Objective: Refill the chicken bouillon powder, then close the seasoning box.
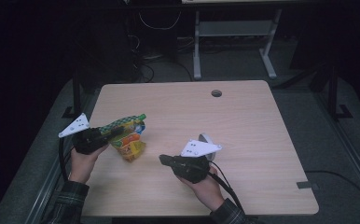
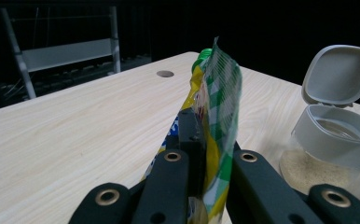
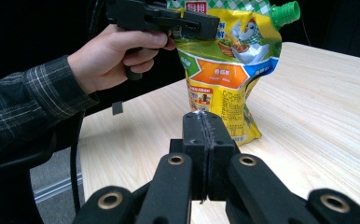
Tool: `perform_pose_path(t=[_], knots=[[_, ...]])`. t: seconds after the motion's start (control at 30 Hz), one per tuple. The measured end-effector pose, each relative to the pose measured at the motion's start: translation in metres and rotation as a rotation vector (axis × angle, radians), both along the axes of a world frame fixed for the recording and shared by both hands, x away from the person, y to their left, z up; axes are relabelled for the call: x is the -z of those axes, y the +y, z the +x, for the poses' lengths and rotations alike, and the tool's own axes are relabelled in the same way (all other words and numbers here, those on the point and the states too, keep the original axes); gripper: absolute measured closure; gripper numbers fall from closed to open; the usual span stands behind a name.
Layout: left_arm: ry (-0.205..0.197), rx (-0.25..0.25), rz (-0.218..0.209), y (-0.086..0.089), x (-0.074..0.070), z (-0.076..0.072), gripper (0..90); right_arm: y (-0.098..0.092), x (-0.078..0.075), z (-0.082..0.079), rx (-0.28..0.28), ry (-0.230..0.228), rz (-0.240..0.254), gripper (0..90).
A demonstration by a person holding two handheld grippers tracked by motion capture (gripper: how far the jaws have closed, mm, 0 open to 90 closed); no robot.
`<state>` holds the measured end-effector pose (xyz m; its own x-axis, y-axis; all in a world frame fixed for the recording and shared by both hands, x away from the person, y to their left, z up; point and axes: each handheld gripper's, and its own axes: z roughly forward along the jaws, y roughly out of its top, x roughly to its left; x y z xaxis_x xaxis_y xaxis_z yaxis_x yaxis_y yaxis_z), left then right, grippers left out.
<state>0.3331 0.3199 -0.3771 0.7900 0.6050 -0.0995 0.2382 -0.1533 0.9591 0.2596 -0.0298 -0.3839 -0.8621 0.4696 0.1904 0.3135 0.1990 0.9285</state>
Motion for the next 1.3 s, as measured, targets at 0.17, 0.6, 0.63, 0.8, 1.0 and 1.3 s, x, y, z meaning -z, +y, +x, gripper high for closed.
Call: perform_pose_path(t=[0.17,0.6,0.63,0.8,1.0,1.3], knots=[[0.009,0.003,-0.009,0.001,0.002,-0.004,80.8,-0.006,-0.004,0.002,0.002,0.007,0.009,88.8],[0.029,-0.043,0.017,0.019,0.009,-0.022,34.8,-0.027,-0.013,0.0,0.035,-0.003,0.018,89.5],[0.034,-0.049,0.017,0.021,0.01,-0.024,32.9,-0.028,-0.014,0.0,0.04,-0.005,0.018,89.5],[0.056,-0.062,0.024,0.025,0.015,-0.035,27.4,-0.04,-0.019,-0.002,0.051,-0.011,0.022,89.5],[0.088,-0.064,0.053,0.022,0.024,-0.055,20.6,-0.054,-0.028,-0.001,0.061,-0.025,0.031,89.5],[0.132,-0.069,0.105,0.016,0.039,-0.076,15.9,-0.072,-0.043,0.007,0.087,-0.056,0.049,89.5]])
